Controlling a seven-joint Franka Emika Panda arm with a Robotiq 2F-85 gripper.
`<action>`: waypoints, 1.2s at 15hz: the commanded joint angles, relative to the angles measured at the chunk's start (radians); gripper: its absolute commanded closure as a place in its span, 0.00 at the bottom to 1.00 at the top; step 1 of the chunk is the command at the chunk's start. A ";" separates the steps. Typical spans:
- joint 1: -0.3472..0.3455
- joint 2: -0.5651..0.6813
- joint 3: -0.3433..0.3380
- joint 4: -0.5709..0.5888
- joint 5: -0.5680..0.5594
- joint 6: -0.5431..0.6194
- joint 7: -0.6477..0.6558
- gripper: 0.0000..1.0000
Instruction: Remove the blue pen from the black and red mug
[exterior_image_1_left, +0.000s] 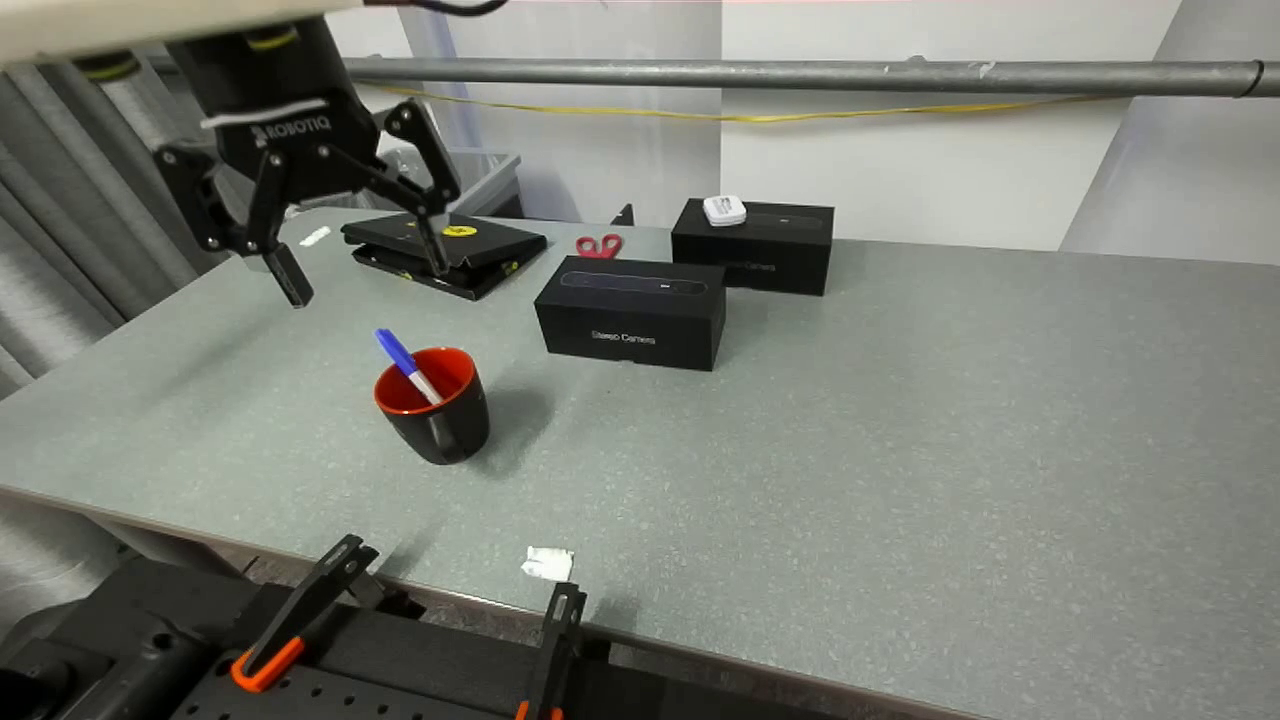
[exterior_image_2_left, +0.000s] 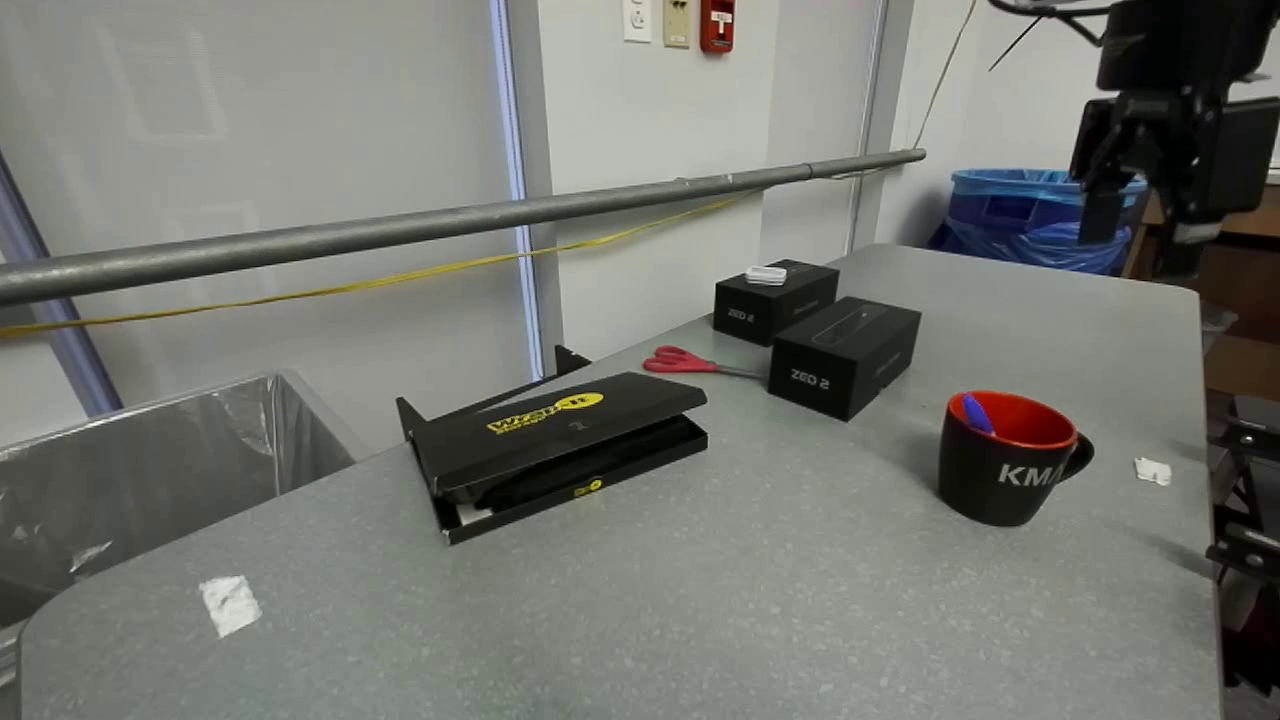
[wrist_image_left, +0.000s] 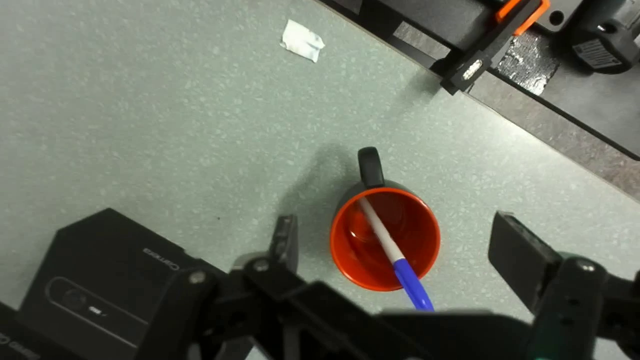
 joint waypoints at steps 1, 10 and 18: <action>0.022 0.204 0.031 0.092 0.027 0.073 -0.025 0.00; 0.001 0.341 0.086 0.165 0.003 0.081 -0.001 0.00; 0.011 0.381 0.113 0.172 -0.076 0.101 0.051 0.00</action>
